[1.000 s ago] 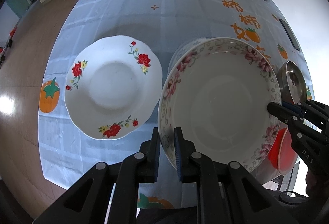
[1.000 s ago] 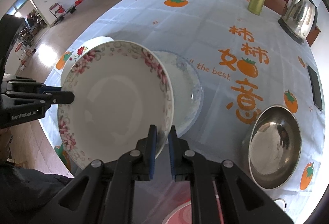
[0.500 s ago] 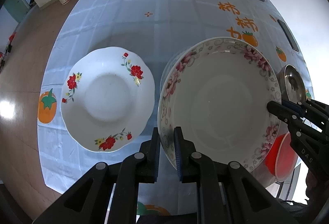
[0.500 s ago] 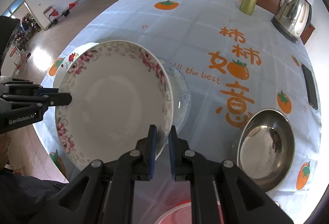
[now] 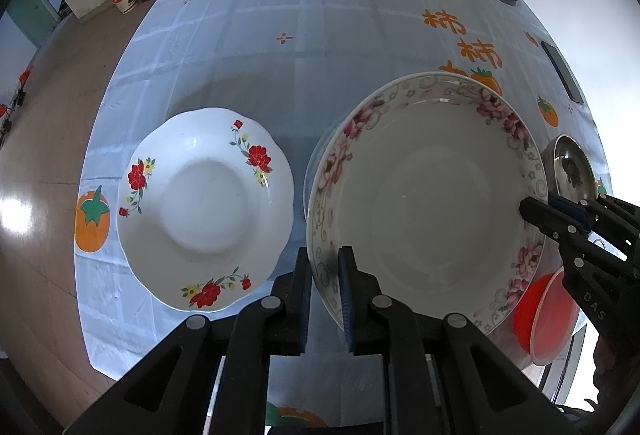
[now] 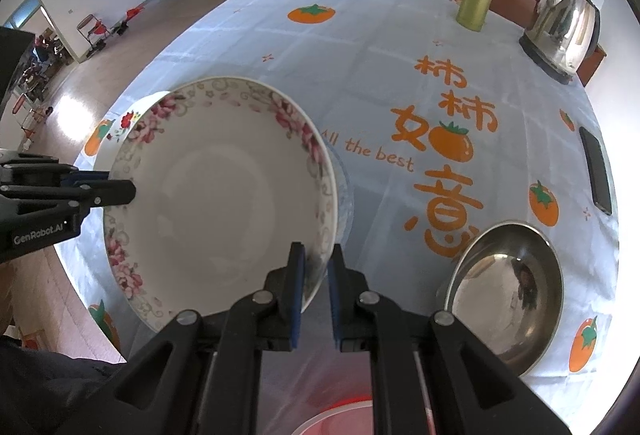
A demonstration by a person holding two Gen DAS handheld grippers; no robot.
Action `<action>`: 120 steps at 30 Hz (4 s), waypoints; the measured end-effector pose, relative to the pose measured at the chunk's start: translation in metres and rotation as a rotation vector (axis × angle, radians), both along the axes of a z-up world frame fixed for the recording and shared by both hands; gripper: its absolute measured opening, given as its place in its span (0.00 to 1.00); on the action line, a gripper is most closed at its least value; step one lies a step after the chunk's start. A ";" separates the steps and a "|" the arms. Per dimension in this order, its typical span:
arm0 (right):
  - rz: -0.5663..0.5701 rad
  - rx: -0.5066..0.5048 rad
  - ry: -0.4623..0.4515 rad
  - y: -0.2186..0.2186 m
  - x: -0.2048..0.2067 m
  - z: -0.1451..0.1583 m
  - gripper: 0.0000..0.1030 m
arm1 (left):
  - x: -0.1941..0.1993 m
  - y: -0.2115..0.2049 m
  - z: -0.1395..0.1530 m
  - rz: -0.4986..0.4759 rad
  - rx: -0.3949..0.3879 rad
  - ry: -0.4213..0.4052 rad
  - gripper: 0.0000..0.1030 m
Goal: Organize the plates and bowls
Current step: 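Lift the pink-floral plate with both grippers and carry it over the blue-patterned plate, then lower the pink-floral plate with both grippers onto the blue-patterned plate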
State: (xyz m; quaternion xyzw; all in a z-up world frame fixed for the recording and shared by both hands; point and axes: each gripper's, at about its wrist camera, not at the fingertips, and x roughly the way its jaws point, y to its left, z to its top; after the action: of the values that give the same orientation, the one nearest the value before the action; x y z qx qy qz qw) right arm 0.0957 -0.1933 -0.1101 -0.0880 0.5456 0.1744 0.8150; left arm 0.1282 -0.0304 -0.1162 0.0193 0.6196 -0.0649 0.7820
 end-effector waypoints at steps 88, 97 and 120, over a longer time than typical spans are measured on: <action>0.003 -0.060 0.084 0.004 0.031 -0.027 0.12 | 0.026 0.000 -0.035 0.020 -0.003 0.074 0.14; 0.004 -0.064 0.086 0.005 0.031 -0.029 0.13 | 0.027 0.000 -0.039 0.019 -0.006 0.082 0.15; 0.001 -0.075 0.082 0.004 0.030 -0.032 0.13 | 0.027 -0.001 -0.042 0.015 -0.008 0.072 0.15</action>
State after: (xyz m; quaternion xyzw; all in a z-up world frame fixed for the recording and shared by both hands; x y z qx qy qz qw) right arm 0.1261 -0.1892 -0.1422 -0.1115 0.5847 0.1578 0.7879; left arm 0.1547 -0.0311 -0.1579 0.0091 0.6472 -0.0620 0.7597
